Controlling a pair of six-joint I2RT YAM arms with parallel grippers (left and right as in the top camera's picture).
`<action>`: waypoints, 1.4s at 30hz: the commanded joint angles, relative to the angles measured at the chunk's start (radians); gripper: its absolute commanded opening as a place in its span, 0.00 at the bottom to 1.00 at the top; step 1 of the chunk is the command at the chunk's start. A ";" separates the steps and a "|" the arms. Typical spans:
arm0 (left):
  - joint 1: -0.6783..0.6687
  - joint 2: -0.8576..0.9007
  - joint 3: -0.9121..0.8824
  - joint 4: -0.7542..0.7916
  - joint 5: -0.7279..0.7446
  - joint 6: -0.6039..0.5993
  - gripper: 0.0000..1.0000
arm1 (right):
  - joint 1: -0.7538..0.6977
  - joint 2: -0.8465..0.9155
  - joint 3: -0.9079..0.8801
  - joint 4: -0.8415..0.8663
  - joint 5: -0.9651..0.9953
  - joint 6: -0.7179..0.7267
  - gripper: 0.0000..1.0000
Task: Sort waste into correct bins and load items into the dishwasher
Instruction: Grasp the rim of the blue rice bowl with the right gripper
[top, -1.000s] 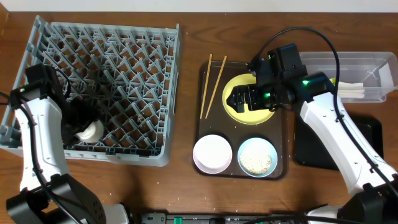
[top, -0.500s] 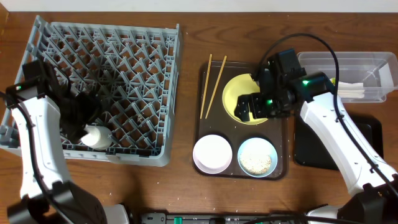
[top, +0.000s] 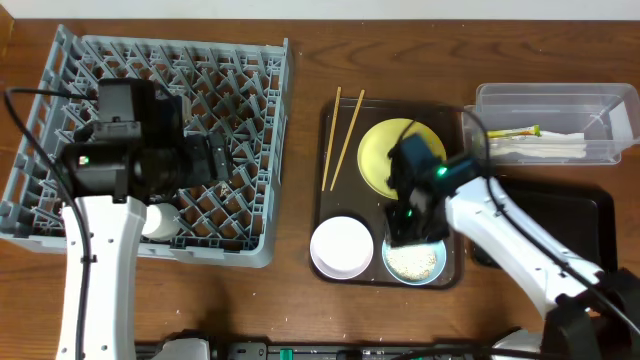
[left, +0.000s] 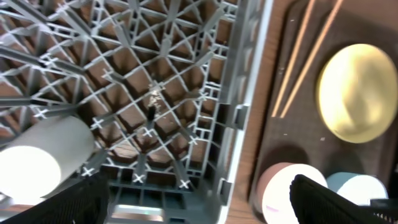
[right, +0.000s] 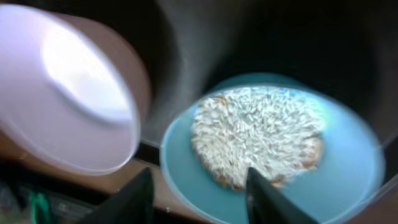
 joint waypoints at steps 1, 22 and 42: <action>-0.006 0.009 0.016 -0.001 -0.061 0.016 0.94 | 0.009 -0.011 -0.073 0.064 0.029 0.238 0.52; -0.006 0.010 0.016 -0.003 -0.058 0.016 0.94 | -0.009 -0.011 -0.086 0.214 -0.016 0.354 0.31; -0.006 0.010 0.016 -0.003 -0.058 0.016 0.94 | -0.010 0.074 -0.087 0.278 0.005 0.385 0.21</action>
